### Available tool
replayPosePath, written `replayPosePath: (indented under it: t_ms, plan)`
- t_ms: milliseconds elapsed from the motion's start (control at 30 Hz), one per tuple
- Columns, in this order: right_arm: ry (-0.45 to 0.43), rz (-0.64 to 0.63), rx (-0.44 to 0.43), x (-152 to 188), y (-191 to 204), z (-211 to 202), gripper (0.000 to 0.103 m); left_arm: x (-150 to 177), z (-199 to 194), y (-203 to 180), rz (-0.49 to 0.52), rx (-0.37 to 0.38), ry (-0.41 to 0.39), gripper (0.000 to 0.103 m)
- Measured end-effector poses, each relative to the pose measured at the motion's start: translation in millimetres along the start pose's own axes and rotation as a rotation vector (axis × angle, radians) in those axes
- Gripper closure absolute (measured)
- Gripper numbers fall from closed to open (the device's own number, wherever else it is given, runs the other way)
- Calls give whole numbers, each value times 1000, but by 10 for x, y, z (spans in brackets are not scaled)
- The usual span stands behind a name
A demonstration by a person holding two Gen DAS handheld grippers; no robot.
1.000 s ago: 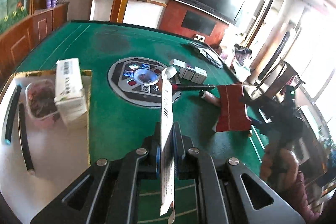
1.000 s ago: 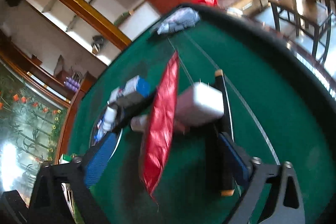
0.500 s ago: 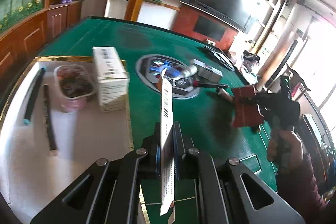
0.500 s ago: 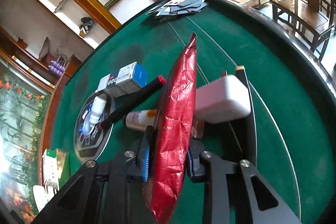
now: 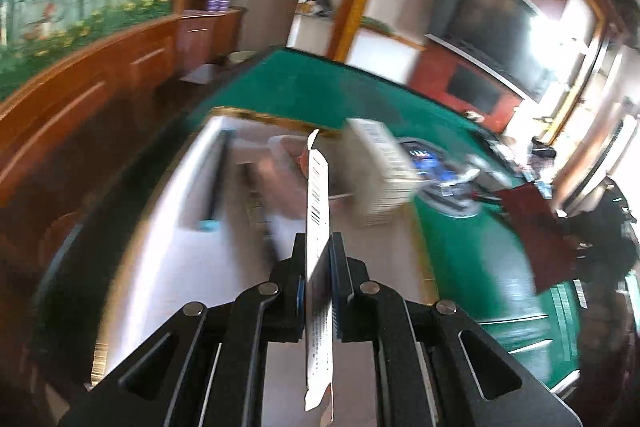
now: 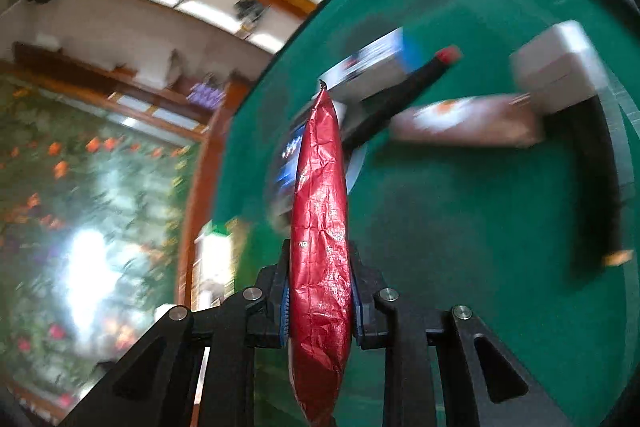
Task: Organize objects
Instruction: 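Lower the tube and red case into the white tray and open both grippers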
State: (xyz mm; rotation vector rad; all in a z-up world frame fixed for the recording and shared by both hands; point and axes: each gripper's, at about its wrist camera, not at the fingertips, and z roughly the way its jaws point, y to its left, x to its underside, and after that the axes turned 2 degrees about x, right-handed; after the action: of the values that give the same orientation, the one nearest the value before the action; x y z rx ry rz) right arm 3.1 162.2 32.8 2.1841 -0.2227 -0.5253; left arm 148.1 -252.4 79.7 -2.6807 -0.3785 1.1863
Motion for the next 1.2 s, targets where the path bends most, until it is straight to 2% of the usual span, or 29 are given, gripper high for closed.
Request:
replayPosePath:
  t_ms: [133,200,367,500,600,733,767,833,867,900,967,1000,1100,1200]
  plan:
    - [98,-67,-73,174,433,323,78,5,71,270,-19,-73,35,94]
    - [157,-107,-111,287,698,529,78,14,94,319,-16,-89,49,94]
    - [271,-179,-142,588,1152,1017,78,42,224,332,10,-125,84,94]
    - [355,-242,-116,830,1405,1443,78,10,397,370,28,-166,115,93]
    - [399,-284,-63,1007,1495,1740,78,9,502,404,24,-176,136,91]
    - [410,-342,24,1104,1566,2042,78,-3,599,458,7,-186,154,88]
    - [401,-358,35,1112,1584,2070,79,-8,583,467,3,-185,146,86]
    - [393,-384,50,1127,1656,2111,79,-18,539,483,-5,-186,123,68]
    - [391,-393,57,1134,1671,2128,79,-19,515,495,-13,-180,112,52]
    - [388,-403,71,1141,1681,2151,79,-19,497,505,-20,-172,105,45]
    - [385,-415,91,1160,1684,2190,77,-11,432,523,-36,-161,75,41]
    - [386,-433,101,1179,1693,2200,77,-5,412,538,-46,-167,67,35]
    - [375,-457,127,1209,1733,2120,76,-3,355,593,-91,-154,42,32]
    - [360,-506,145,1252,1809,2027,60,-13,261,643,-139,-140,16,26]
